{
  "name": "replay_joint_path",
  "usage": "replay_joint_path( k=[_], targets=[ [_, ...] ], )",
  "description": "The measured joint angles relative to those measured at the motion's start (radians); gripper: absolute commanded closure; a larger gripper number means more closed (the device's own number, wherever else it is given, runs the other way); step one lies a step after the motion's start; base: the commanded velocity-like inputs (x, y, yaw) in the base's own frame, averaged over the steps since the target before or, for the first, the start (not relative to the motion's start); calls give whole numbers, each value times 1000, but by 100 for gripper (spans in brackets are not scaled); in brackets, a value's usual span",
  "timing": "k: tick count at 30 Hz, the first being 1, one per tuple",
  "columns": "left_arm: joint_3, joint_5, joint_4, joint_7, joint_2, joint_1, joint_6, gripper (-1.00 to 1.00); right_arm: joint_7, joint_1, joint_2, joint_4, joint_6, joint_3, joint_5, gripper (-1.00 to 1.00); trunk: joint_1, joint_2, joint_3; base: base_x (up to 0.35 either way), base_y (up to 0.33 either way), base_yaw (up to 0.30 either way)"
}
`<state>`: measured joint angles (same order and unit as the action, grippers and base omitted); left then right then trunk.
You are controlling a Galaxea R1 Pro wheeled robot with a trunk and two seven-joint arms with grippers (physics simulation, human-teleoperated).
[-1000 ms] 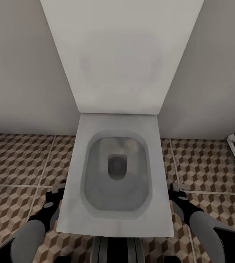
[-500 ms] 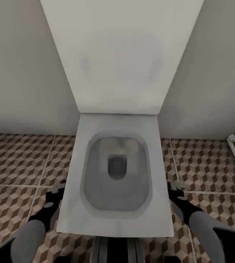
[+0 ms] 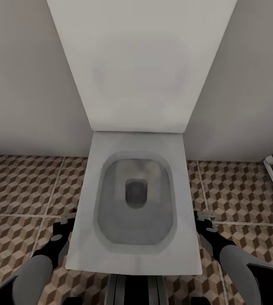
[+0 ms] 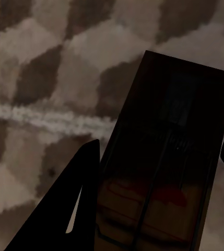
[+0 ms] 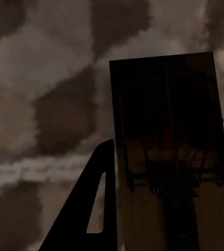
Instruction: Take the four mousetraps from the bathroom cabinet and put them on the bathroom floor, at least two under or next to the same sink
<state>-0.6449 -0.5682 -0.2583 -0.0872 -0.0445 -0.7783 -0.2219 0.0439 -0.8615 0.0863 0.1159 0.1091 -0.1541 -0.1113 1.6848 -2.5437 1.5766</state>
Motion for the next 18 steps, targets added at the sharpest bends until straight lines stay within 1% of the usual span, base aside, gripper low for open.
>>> replay_joint_path(
  k=[12, 18],
  targets=[
    [0, 0, 0, 0, 1, 0, 0, 100, 0, 0, 0, -8, -4, -6, 2, 100, 0, 0, 0, 0, 0, 0],
    [0, 0, 0, 0, 1, 0, 0, 100, 0, 0, 0, -11, -29, -7, 2, 100, 0, 0, 0, 0, 0, 0]
  ],
)
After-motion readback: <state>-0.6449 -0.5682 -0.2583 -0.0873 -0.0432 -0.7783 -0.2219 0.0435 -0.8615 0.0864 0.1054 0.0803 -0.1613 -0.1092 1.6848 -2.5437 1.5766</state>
